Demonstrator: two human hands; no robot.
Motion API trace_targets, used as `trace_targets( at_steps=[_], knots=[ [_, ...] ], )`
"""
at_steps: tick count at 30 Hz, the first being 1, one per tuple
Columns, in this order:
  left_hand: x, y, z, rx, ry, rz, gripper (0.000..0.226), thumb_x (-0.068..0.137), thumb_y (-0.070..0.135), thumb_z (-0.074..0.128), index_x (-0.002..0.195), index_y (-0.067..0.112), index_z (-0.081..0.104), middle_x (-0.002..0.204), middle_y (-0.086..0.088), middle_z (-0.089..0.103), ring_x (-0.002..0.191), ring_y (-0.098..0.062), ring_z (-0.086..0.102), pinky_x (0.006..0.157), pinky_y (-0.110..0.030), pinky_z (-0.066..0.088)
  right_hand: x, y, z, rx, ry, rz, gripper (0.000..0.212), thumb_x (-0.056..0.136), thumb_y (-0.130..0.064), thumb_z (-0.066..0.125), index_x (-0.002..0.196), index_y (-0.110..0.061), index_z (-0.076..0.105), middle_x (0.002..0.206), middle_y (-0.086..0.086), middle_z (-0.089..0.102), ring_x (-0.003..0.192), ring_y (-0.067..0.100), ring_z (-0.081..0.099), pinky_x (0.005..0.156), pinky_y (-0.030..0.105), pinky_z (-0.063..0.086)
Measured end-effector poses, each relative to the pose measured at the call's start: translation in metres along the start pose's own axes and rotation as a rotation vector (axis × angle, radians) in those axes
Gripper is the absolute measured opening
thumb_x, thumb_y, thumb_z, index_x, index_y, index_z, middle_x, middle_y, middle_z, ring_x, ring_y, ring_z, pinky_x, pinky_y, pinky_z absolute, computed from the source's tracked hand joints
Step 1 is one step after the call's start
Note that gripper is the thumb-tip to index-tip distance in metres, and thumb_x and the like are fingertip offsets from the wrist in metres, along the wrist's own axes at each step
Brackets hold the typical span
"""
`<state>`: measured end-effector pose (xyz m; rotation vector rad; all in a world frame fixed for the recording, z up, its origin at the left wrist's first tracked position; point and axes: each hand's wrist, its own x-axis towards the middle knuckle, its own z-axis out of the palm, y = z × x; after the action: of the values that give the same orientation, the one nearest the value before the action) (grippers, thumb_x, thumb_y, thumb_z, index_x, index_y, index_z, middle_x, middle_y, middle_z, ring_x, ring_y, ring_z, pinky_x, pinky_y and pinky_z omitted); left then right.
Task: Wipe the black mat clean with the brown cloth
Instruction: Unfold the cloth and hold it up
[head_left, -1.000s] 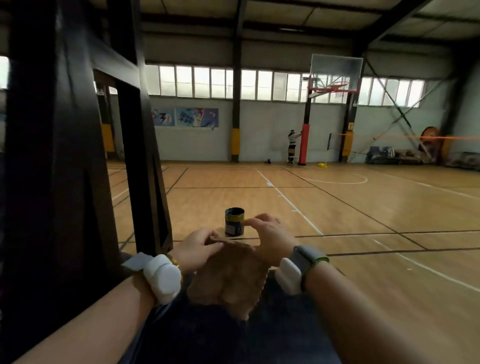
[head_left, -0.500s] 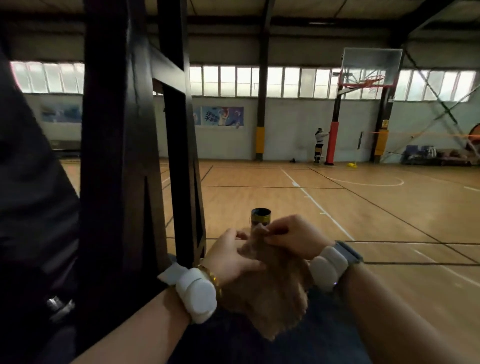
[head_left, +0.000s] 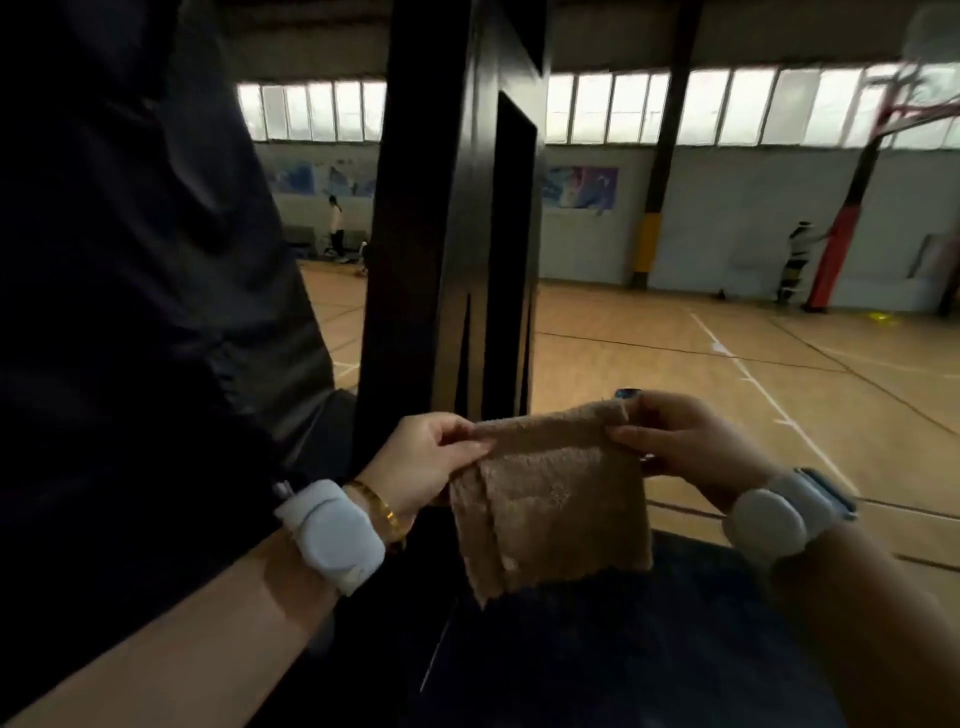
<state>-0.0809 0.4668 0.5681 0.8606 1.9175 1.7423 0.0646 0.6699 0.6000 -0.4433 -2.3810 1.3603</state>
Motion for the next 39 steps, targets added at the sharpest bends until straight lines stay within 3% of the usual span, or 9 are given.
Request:
trace_targets(
  at_steps=[4,7,13,18,21,24,28,35,39],
  knots=[
    [-0.034,-0.011,-0.039,0.020,0.159,-0.021,0.006,0.089,0.010,0.061,0.087,0.009,0.067,0.076,-0.006,0.066,0.059,-0.010,0.062,0.049,-0.019,0.049,0.013,-0.015,0.044,0.031,-0.185,-0.024,0.008,0.090,-0.006,0.057,0.097,-0.003,0.059,0.095,0.016,0.063,0.089,0.028,0.064,0.081,0.043,0.056],
    [-0.061,-0.021,-0.063,0.069,0.250,-0.067,0.005,0.088,0.010,0.062,0.089,0.008,0.067,0.077,-0.007,0.067,0.062,-0.012,0.063,0.050,-0.019,0.050,0.019,-0.020,0.077,0.043,-0.291,-0.056,0.008,0.091,-0.006,0.057,0.098,-0.009,0.061,0.091,0.008,0.065,0.078,0.015,0.068,0.064,0.027,0.057],
    [-0.131,-0.053,-0.100,0.353,0.446,-0.120,0.006,0.087,0.013,0.065,0.089,0.008,0.068,0.086,-0.015,0.070,0.076,-0.020,0.064,0.072,-0.034,0.054,0.015,-0.015,0.153,-0.023,-0.502,-0.166,0.015,0.090,-0.008,0.061,0.085,-0.022,0.065,0.081,0.001,0.068,0.077,0.015,0.069,0.067,0.031,0.057],
    [-0.191,-0.074,-0.123,0.561,0.563,-0.220,0.008,0.088,0.022,0.065,0.091,0.015,0.069,0.071,0.008,0.060,0.058,0.001,0.054,0.053,-0.007,0.039,0.002,-0.013,0.222,-0.217,-0.553,-0.307,0.003,0.088,-0.013,0.065,0.086,-0.013,0.064,0.076,0.003,0.063,0.068,0.013,0.059,0.067,0.026,0.047],
    [-0.226,-0.086,-0.134,0.620,0.639,-0.271,0.011,0.087,0.021,0.066,0.094,0.013,0.070,0.077,0.011,0.059,0.065,0.002,0.052,0.056,-0.002,0.037,-0.012,-0.014,0.267,-0.110,-0.623,-0.264,0.012,0.091,-0.006,0.061,0.080,-0.011,0.058,0.065,0.004,0.059,0.055,0.015,0.056,0.053,0.023,0.046],
    [-0.261,-0.101,-0.147,0.629,0.716,-0.328,0.015,0.086,0.020,0.067,0.098,0.013,0.071,0.087,0.008,0.062,0.071,0.003,0.053,0.058,0.001,0.037,-0.030,-0.016,0.311,0.095,-0.726,-0.191,0.016,0.092,0.003,0.054,0.086,-0.011,0.056,0.083,0.008,0.063,0.071,0.019,0.065,0.060,0.023,0.058],
    [-0.297,-0.121,-0.165,0.609,0.791,-0.429,0.019,0.085,0.019,0.069,0.102,0.011,0.073,0.090,0.006,0.063,0.084,-0.006,0.057,0.065,-0.008,0.038,-0.048,-0.022,0.354,0.078,-0.881,-0.265,0.031,0.089,0.000,0.061,0.113,-0.019,0.060,0.091,0.008,0.066,0.079,0.018,0.067,0.070,0.025,0.059],
    [-0.365,-0.187,-0.199,0.336,0.994,-0.612,0.005,0.090,0.007,0.061,0.094,0.005,0.062,0.082,-0.011,0.065,0.077,-0.028,0.070,0.074,-0.043,0.058,-0.090,-0.011,0.477,-0.079,-0.874,-0.315,0.007,0.089,-0.023,0.067,0.084,-0.024,0.072,0.077,-0.001,0.072,0.076,0.013,0.070,0.076,0.040,0.059],
    [-0.402,-0.236,-0.218,0.360,1.064,-0.676,0.014,0.091,0.003,0.059,0.104,0.004,0.064,0.080,-0.014,0.060,0.076,-0.031,0.065,0.075,-0.038,0.057,-0.116,0.007,0.549,-0.195,-0.957,-0.259,0.009,0.087,-0.024,0.068,0.086,-0.016,0.073,0.078,0.002,0.071,0.076,0.019,0.069,0.077,0.041,0.059]
  ],
)
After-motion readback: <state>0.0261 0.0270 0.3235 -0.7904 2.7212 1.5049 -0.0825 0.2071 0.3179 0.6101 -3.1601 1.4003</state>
